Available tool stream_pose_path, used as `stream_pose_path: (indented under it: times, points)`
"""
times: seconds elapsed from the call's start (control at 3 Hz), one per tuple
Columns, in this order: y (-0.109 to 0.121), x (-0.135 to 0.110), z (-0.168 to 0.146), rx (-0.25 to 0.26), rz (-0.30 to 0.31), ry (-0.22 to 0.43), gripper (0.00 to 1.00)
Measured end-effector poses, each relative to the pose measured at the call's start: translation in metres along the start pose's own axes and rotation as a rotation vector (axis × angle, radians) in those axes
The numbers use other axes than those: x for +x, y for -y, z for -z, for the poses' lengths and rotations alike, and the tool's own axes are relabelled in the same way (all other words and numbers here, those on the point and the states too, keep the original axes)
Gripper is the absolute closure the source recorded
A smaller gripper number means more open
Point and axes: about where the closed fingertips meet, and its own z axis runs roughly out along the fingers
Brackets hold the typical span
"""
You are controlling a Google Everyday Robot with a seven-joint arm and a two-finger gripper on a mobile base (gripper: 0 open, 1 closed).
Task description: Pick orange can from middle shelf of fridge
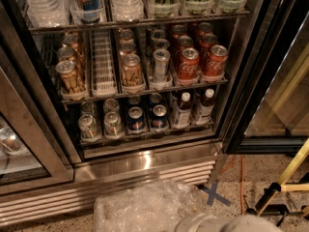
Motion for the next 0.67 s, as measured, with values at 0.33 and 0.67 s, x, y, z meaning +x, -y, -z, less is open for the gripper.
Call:
stream_pose_path:
  times: [0.33,0.67]
  points:
    - [0.026,-0.002,0.029,0.229,-0.061,0.097,0.00]
    - [0.043,-0.001,0.058,0.426,-0.108,0.181,0.00]
